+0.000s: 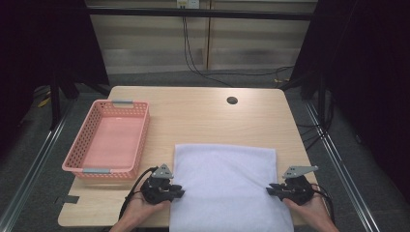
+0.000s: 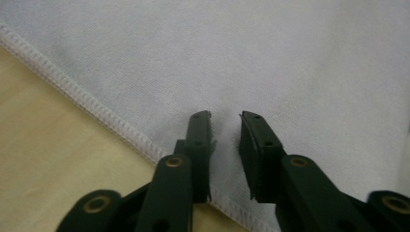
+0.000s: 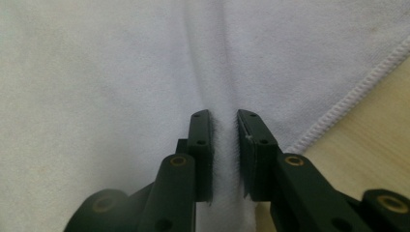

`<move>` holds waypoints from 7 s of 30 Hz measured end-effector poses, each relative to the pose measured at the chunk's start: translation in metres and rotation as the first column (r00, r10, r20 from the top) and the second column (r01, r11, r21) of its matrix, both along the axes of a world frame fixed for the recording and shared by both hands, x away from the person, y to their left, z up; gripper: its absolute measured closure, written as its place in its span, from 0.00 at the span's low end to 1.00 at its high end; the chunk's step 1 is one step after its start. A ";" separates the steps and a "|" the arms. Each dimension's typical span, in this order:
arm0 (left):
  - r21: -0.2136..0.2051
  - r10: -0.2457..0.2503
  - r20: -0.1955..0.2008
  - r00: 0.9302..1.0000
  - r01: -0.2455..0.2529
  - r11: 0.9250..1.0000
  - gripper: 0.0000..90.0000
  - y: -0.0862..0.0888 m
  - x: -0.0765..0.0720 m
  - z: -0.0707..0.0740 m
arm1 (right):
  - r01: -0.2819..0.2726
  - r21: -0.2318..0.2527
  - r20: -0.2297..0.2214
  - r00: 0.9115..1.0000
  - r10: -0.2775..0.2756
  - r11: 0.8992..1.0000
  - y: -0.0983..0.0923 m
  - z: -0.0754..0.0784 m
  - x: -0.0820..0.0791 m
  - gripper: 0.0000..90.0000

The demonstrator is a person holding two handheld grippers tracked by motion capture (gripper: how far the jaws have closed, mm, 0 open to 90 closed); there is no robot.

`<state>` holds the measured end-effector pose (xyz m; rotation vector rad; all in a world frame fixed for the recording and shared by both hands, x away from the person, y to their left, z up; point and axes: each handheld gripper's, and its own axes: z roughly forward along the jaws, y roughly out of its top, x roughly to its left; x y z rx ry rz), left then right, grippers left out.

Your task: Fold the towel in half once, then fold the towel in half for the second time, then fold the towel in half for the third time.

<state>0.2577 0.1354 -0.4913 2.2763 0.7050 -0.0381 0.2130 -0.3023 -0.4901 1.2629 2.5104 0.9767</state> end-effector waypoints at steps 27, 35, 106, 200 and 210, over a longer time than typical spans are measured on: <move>-0.079 0.288 0.021 0.957 -0.286 0.955 0.45 0.002 0.102 0.007 | 0.196 0.069 0.113 0.973 -0.203 0.978 -0.032 0.003 0.125 0.47; -0.049 0.356 0.008 0.935 -0.355 0.934 0.40 0.003 0.124 -0.006 | 0.189 0.093 0.089 0.976 -0.197 0.978 -0.036 -0.011 0.139 0.48; -0.344 0.176 0.160 0.971 -0.112 0.932 0.95 0.034 0.020 0.065 | -0.077 0.315 0.272 0.962 -0.012 0.946 -0.053 0.073 0.023 0.94; -0.161 0.181 0.016 0.983 -0.176 0.971 0.40 -0.024 0.104 0.014 | -0.427 0.168 0.047 0.904 0.426 0.888 0.213 -0.007 0.033 0.40; -0.166 0.235 0.011 0.972 -0.230 0.959 0.40 -0.005 0.108 0.015 | -0.452 0.021 0.154 0.883 0.444 0.892 0.221 -0.011 0.015 0.39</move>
